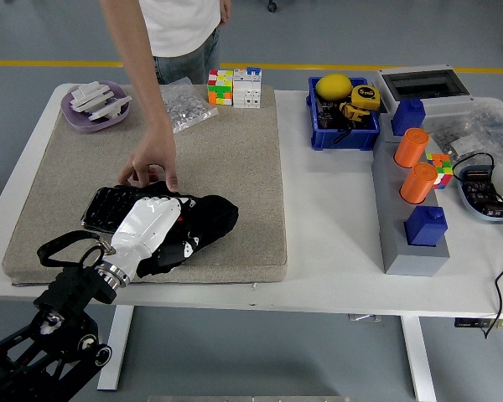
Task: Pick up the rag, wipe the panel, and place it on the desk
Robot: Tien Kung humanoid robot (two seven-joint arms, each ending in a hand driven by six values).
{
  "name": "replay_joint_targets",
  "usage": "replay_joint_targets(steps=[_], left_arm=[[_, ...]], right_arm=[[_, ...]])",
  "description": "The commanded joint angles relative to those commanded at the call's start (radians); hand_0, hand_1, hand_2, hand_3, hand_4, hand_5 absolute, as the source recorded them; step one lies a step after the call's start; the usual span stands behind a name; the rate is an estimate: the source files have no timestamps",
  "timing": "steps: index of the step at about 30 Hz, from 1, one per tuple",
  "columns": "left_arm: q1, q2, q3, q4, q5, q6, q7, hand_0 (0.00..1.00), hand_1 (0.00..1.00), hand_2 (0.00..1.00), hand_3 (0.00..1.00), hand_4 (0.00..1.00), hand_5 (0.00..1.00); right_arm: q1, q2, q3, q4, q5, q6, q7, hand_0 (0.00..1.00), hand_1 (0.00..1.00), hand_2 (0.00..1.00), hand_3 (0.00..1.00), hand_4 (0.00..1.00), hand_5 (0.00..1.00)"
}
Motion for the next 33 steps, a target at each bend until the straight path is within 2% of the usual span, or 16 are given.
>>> replay_joint_targets(steps=[10, 23, 33], left_arm=[[0.006, -0.009, -0.067, 0.045, 0.009, 0.007, -0.005, 0.263, 0.271, 0.519, 0.448, 0.082, 0.002], [0.024, -0.014, -0.209, 0.136, 0.021, 0.040, -0.027, 0.272, 0.276, 0.519, 0.449, 0.080, 0.002], [0.028, 0.005, -0.258, 0.173, 0.021, 0.045, -0.031, 0.272, 0.277, 0.518, 0.449, 0.081, 0.002]], right_arm=[[-0.001, -0.001, -0.003, 0.000, -0.002, 0.000, -0.001, 0.518, 0.558, 0.649, 0.554, 0.936, 0.412], [0.000, -0.001, 0.017, 0.000, -0.027, 0.005, 0.002, 0.517, 0.558, 0.649, 0.554, 0.935, 0.412], [0.001, -0.002, 0.056, 0.000, -0.067, 0.011, 0.006, 0.517, 0.558, 0.649, 0.553, 0.935, 0.412]])
